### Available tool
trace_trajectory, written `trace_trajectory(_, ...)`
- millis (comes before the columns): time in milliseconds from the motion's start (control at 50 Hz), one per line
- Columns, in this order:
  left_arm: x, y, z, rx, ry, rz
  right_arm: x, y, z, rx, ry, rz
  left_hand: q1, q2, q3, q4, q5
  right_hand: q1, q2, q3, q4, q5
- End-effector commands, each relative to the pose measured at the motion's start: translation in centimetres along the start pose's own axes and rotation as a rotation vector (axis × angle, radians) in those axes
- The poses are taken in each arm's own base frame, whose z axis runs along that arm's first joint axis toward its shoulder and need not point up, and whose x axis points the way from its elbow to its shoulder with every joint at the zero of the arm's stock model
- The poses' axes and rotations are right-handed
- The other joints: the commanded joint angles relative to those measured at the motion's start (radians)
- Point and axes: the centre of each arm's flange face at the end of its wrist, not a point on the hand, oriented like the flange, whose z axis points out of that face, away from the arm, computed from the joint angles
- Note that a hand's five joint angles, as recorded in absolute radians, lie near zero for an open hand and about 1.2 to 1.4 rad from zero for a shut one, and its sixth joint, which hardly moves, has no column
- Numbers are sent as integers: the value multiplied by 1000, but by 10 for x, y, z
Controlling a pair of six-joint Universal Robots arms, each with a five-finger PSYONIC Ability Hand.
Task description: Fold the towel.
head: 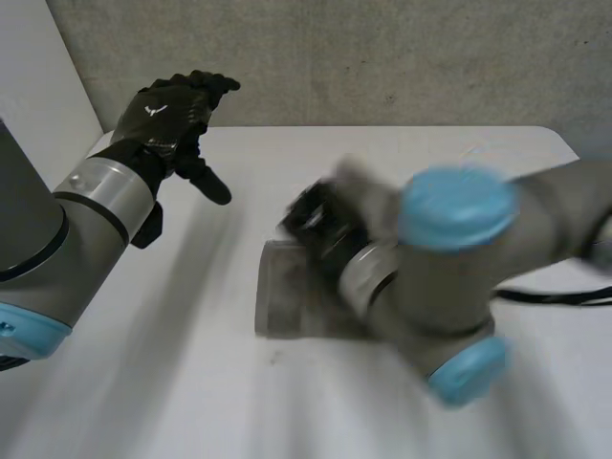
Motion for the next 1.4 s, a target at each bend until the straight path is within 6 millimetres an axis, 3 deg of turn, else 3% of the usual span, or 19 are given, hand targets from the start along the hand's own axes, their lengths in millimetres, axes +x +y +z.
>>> trace_trajectory(20,11,9,-1,-26,32,-41,-75,8,-2,-35,-166,-25,-1,9,9,9,-31,64,54,53,51,57)
trace_trajectory(200,12,11,0,-31,34,-43,-53,-5,-11,-10,-115,8,-1,9,9,9,-31,-129,-139,-140,-142,-136)
trace_trajectory(220,12,11,0,-31,34,-43,-41,-9,-17,-4,-95,46,-1,9,9,9,-31,-841,-851,-852,-854,-848)
trace_trajectory(260,12,11,0,-31,34,-43,-29,-6,-22,-15,-71,98,-1,9,9,9,-31,-1158,-1168,-1169,-1171,-1165)
trace_trajectory(360,12,11,0,-32,34,-43,17,18,-37,-91,34,266,-1,9,9,9,-31,-1158,-1168,-1169,-1171,-1165)
trace_trajectory(400,12,12,0,-34,34,-45,32,47,-49,-181,80,347,-1,9,9,9,-31,-1158,-1168,-1169,-1171,-1165)
trace_trajectory(620,12,15,0,-43,35,-46,45,141,-80,-454,141,453,-1,9,9,9,-31,-1158,-1168,-1169,-1171,-1165)
trace_trajectory(660,12,15,0,-43,35,-46,46,152,-82,-472,138,451,-1,9,9,9,-31,-1021,-1031,-1032,-1035,-1028)
trace_trajectory(740,12,16,0,-45,35,-46,49,168,-83,-493,150,379,-1,9,9,9,-31,-153,-163,-164,-166,-160)
trace_trajectory(760,12,16,0,-46,35,-46,54,167,-80,-475,170,347,-1,9,9,9,-31,62,52,51,49,55)
trace_trajectory(880,12,15,0,-45,34,-47,80,152,-66,-378,253,234,-1,9,9,9,-31,64,54,53,51,57)
trace_trajectory(920,12,15,0,-43,35,-47,75,111,-51,-246,224,165,-1,9,9,9,-31,64,54,53,51,57)
trace_trajectory(940,12,14,0,-42,34,-47,75,111,-51,-245,223,165,-1,9,9,9,-31,64,54,53,51,57)
trace_trajectory(980,12,14,0,-40,34,-47,38,56,-33,-75,122,99,-1,9,9,9,-31,64,54,53,51,57)
trace_trajectory(1040,11,12,0,-35,33,-48,1,24,-20,15,19,36,-1,9,9,9,-31,64,54,53,51,57)
trace_trajectory(1160,10,9,0,-26,30,-49,-73,8,-12,56,-170,-137,-1,9,9,9,-31,64,54,53,51,57)
trace_trajectory(1280,10,9,0,-26,30,-52,-83,11,-17,15,-225,-138,-1,9,9,9,-31,53,43,42,40,46)
trace_trajectory(1320,11,9,0,-25,32,-54,-64,-4,-23,50,-168,-3,-1,9,9,9,-31,-916,-926,-927,-930,-923)
trace_trajectory(1400,12,11,0,-31,33,-56,-23,-14,-29,86,-58,239,-1,9,9,9,-31,-1158,-1168,-1169,-1171,-1165)
